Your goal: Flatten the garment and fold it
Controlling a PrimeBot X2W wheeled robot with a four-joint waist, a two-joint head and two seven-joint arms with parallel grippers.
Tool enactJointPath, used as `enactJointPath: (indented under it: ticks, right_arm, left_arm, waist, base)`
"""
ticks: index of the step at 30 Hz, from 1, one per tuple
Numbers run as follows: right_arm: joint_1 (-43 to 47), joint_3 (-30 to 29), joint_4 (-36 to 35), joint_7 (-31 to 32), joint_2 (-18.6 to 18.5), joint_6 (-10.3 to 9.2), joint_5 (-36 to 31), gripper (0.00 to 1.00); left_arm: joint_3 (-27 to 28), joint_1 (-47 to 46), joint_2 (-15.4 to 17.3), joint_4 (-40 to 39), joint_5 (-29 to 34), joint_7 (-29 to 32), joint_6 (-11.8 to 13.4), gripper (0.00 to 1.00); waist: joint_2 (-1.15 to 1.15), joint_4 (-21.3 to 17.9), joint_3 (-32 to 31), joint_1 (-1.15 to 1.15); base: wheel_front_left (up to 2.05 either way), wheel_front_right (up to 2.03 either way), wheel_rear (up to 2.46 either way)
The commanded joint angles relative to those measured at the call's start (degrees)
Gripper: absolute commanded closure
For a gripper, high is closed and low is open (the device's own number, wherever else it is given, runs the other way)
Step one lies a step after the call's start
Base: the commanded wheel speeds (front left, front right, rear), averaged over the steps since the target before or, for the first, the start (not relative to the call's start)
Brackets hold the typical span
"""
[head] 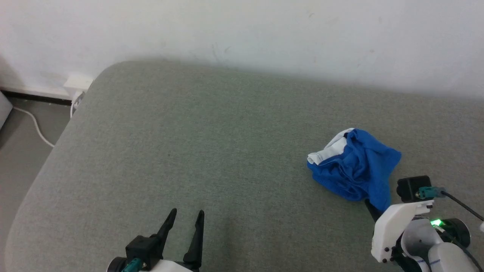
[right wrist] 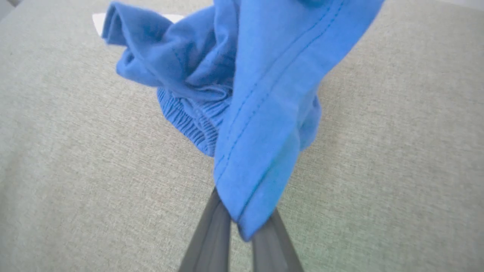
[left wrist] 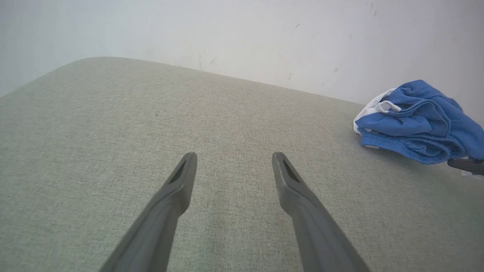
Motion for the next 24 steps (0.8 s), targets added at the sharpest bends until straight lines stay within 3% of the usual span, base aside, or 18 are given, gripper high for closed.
enactJointPath:
  ticks: [1, 8, 16, 17, 18, 24]
  right_arm:
    - [2.0, -1.0, -2.6, 0.3, 0.2, -0.05, 1.2, 1.0]
    - [10.8, -7.9, -12.0, 5.4, -0.1, -0.05, 2.4, 1.0]
    - [15.4, -13.7, -9.0, 7.2, 1.4, -0.05, -0.8, 1.0]
    - [15.5, -13.6, -8.6, 6.9, 1.5, -0.05, -1.7, 0.2]
    - [15.4, -13.7, -8.4, 6.1, 1.6, -0.05, -2.6, 0.0]
    - [12.5, -13.8, -11.0, -1.9, 3.0, -0.05, -3.9, 0.0]
  left_arm:
    - [0.1, 0.2, -0.3, 0.0, 0.0, -0.3, 0.0, 0.0]
    - [-0.1, -0.1, -0.3, -0.4, -0.6, -0.3, 0.3, 0.0]
    - [-1.0, -1.4, -0.3, 0.0, -1.0, -0.3, 0.5, 0.0]
    - [-1.1, -1.5, -0.3, 0.1, -1.0, -0.3, 0.5, 0.0]
    - [-1.2, -1.6, -0.3, 0.1, -1.1, -0.3, 0.5, 0.0]
    - [-1.3, -1.7, -0.3, 0.2, -1.5, -0.3, 0.5, 0.0]
  waist:
    - [0.0, -3.8, -1.8, -0.01]
    - [0.0, -10.6, -2.2, -0.01]
    - [0.0, -13.0, -1.9, -0.01]
    - [0.0, -13.1, -1.9, -0.01]
    - [0.0, -13.1, -1.8, -0.01]
    - [0.0, -13.2, -2.2, -0.01]
  base:
    - [0.0, 0.0, 0.0]
    - [0.0, 0.0, 0.0]
    - [0.0, 0.0, 0.0]
    - [0.0, 0.0, 0.0]
    - [0.0, 0.0, 0.0]
    - [0.0, 0.0, 0.0]
